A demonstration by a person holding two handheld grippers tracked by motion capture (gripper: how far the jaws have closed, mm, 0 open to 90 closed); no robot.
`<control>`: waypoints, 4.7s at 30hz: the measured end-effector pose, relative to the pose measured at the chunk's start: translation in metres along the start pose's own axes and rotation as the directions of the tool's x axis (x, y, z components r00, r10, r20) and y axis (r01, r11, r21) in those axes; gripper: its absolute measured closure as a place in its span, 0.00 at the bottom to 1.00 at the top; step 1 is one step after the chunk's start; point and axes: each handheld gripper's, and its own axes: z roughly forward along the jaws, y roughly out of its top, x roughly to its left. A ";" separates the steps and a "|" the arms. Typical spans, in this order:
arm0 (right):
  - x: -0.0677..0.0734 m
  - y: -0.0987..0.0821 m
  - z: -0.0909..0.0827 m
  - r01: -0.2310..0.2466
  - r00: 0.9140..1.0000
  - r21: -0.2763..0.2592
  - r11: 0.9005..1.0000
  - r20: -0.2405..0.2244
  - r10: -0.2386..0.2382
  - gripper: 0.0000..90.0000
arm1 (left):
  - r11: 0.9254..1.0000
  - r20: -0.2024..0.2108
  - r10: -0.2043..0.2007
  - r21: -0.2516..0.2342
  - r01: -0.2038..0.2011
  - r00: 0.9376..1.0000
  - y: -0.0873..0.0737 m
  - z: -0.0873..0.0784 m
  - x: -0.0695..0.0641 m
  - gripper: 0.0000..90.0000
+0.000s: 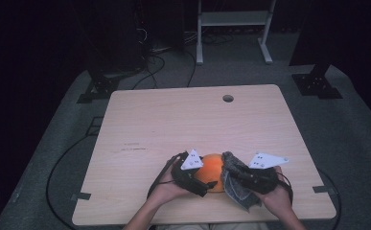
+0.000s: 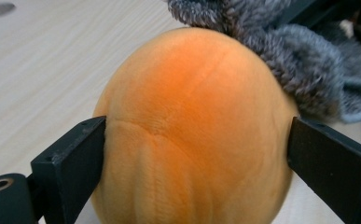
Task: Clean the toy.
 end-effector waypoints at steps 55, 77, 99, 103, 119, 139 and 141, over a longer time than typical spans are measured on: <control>-0.021 0.012 -0.007 -0.072 0.997 -0.009 0.997 -0.036 0.072 0.84 | 0.995 0.069 0.095 -0.016 -0.094 0.993 -0.010 -0.010 0.003 0.30; -0.016 0.003 -0.001 -0.018 1.000 0.010 1.000 0.018 0.018 0.84 | 0.998 -0.018 0.028 -0.056 -0.029 0.999 -0.011 -0.003 0.013 0.13; -0.021 0.000 -0.007 -0.055 0.998 0.015 0.998 -0.014 0.055 0.84 | 0.996 0.098 -0.016 -0.083 0.024 0.995 -0.014 -0.008 0.015 0.11; -0.024 0.000 -0.009 -0.053 0.999 0.030 0.998 -0.007 0.054 0.84 | 0.995 0.063 0.040 -0.093 -0.034 0.997 -0.013 -0.009 0.009 0.28; 0.044 0.040 -0.005 0.233 0.972 0.034 0.972 0.020 -0.234 0.84 | 0.977 0.031 0.209 -0.040 -0.207 0.977 -0.008 -0.007 -0.007 0.30; 0.010 0.016 -0.001 0.059 0.998 0.000 0.998 0.001 -0.059 0.84 | 0.996 0.100 0.014 -0.085 -0.005 0.995 -0.004 -0.018 0.013 0.20; 0.010 0.015 0.000 0.069 0.998 -0.001 0.998 -0.003 -0.069 0.84 | 0.997 0.109 -0.011 -0.070 0.019 0.994 -0.009 -0.016 0.016 0.23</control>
